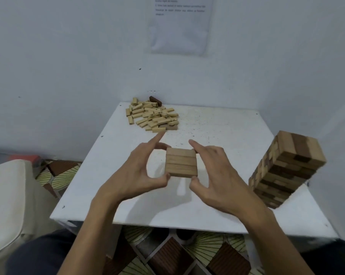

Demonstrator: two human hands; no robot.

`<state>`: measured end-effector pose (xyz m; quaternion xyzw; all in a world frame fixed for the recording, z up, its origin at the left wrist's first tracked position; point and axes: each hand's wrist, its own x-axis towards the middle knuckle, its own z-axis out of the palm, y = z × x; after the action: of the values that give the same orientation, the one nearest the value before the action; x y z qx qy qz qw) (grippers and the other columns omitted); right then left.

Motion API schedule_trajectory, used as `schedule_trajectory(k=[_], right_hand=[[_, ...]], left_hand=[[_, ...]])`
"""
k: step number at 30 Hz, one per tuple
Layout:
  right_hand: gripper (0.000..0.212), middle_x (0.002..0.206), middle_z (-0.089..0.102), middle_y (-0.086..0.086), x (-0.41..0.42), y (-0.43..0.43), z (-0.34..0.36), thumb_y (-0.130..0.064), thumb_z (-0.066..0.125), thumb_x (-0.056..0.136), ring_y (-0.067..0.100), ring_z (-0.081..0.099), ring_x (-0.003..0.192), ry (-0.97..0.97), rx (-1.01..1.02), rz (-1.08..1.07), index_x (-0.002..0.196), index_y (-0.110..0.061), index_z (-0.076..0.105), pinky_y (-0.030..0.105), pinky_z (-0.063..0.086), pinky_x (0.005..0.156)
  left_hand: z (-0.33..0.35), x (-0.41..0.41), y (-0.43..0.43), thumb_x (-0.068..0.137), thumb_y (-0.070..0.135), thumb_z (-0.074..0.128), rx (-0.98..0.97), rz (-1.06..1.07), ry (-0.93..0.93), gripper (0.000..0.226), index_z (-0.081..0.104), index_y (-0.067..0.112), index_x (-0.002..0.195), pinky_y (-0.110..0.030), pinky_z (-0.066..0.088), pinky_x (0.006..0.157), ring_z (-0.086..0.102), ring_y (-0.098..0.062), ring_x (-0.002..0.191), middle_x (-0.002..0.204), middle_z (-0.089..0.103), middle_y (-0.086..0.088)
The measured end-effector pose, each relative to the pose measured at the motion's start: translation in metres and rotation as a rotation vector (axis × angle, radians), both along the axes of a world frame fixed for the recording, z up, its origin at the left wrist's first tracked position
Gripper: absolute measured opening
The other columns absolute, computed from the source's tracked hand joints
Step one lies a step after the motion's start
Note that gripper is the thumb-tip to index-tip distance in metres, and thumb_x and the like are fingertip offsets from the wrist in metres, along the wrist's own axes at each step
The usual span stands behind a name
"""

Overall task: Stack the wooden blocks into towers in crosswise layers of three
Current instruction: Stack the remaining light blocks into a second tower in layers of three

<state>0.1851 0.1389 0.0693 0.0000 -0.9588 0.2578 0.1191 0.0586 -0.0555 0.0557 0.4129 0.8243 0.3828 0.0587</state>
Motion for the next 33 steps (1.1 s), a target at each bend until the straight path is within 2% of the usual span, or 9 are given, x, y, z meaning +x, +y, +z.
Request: schedule_trajectory(k=[4, 7, 11, 15, 19, 22, 24, 28, 33], right_hand=[[0.079, 0.134, 0.038, -0.014, 0.026, 0.007, 0.037, -0.043, 0.045, 0.083, 0.001, 0.023, 0.130, 0.099, 0.057, -0.044, 0.155, -0.030, 0.016, 0.012, 0.027, 0.098], [0.079, 0.127, 0.038, -0.019, 0.046, 0.024, 0.059, -0.043, 0.047, 0.081, -0.003, 0.023, 0.121, 0.147, 0.091, -0.115, 0.154, -0.032, 0.018, 0.002, 0.024, 0.088], [0.081, 0.127, 0.041, -0.020, 0.072, 0.058, 0.079, -0.042, 0.050, 0.078, 0.001, 0.028, 0.119, 0.176, 0.124, -0.208, 0.153, -0.034, 0.021, 0.018, 0.027, 0.091], [0.077, 0.127, 0.044, -0.019, 0.098, 0.099, 0.088, -0.036, 0.058, 0.083, 0.001, 0.031, 0.120, 0.146, 0.050, -0.278, 0.151, -0.038, 0.024, 0.008, 0.026, 0.084], [0.078, 0.125, 0.048, -0.020, 0.112, 0.135, 0.092, -0.037, 0.065, 0.083, 0.002, 0.036, 0.121, 0.107, 0.016, -0.334, 0.151, -0.038, 0.028, 0.006, 0.021, 0.087], [0.082, 0.115, 0.046, -0.033, 0.114, 0.153, 0.090, -0.046, 0.062, 0.077, -0.001, 0.038, 0.117, 0.085, 0.008, -0.345, 0.151, -0.037, 0.028, 0.006, 0.021, 0.089], [0.081, 0.111, 0.043, -0.038, 0.113, 0.161, 0.086, -0.043, 0.064, 0.078, -0.001, 0.038, 0.117, 0.067, -0.004, -0.347, 0.151, -0.037, 0.028, 0.010, 0.022, 0.090], [0.079, 0.111, 0.041, -0.040, 0.110, 0.171, 0.077, -0.032, 0.069, 0.085, 0.000, 0.036, 0.119, 0.040, -0.019, -0.358, 0.151, -0.039, 0.026, 0.012, 0.022, 0.090], [0.082, 0.112, 0.043, -0.041, 0.106, 0.175, 0.067, -0.043, 0.058, 0.074, 0.000, 0.036, 0.120, 0.029, -0.037, -0.350, 0.149, -0.043, 0.025, 0.007, 0.020, 0.088]], left_hand=[[0.040, 0.020, 0.014, 0.069, 0.054, 0.059, 0.092, -0.046, 0.036, 0.096, 0.014, 0.047, 0.153, 0.006, 0.021, 0.094, 0.033, 0.019, 0.126, 0.129, 0.047, 0.038], [0.060, 0.033, 0.036, 0.070, 0.050, 0.061, 0.156, -0.101, 0.036, 0.094, 0.019, 0.044, 0.154, 0.005, 0.023, 0.094, 0.038, 0.016, 0.126, 0.125, 0.050, 0.037], [0.073, 0.047, 0.081, 0.076, 0.041, 0.067, 0.190, -0.186, 0.026, 0.092, 0.018, 0.042, 0.154, -0.008, 0.029, 0.098, 0.041, 0.009, 0.130, 0.129, 0.053, 0.029], [0.078, 0.058, 0.131, 0.078, 0.040, 0.067, 0.187, -0.250, 0.023, 0.091, 0.017, 0.043, 0.154, -0.009, 0.020, 0.098, 0.039, 0.008, 0.132, 0.133, 0.053, 0.026], [0.081, 0.061, 0.171, 0.081, 0.043, 0.070, 0.155, -0.304, 0.001, 0.090, 0.017, 0.043, 0.154, -0.006, 0.019, 0.094, 0.037, 0.019, 0.122, 0.132, 0.052, 0.030], [0.080, 0.061, 0.189, 0.075, 0.054, 0.066, 0.132, -0.326, -0.020, 0.093, 0.017, 0.043, 0.153, -0.018, 0.023, 0.101, 0.038, 0.011, 0.126, 0.133, 0.052, 0.027], [0.079, 0.061, 0.197, 0.076, 0.052, 0.066, 0.111, -0.323, -0.025, 0.092, 0.017, 0.043, 0.153, -0.026, 0.023, 0.105, 0.037, 0.004, 0.129, 0.133, 0.052, 0.026], [0.075, 0.059, 0.204, 0.076, 0.049, 0.065, 0.075, -0.319, -0.035, 0.091, 0.017, 0.042, 0.153, -0.028, 0.023, 0.104, 0.038, 0.001, 0.129, 0.133, 0.051, 0.026], [0.072, 0.057, 0.205, 0.075, 0.049, 0.064, 0.045, -0.310, -0.046, 0.092, 0.017, 0.041, 0.154, -0.030, 0.024, 0.106, 0.038, -0.006, 0.136, 0.139, 0.051, 0.021]])
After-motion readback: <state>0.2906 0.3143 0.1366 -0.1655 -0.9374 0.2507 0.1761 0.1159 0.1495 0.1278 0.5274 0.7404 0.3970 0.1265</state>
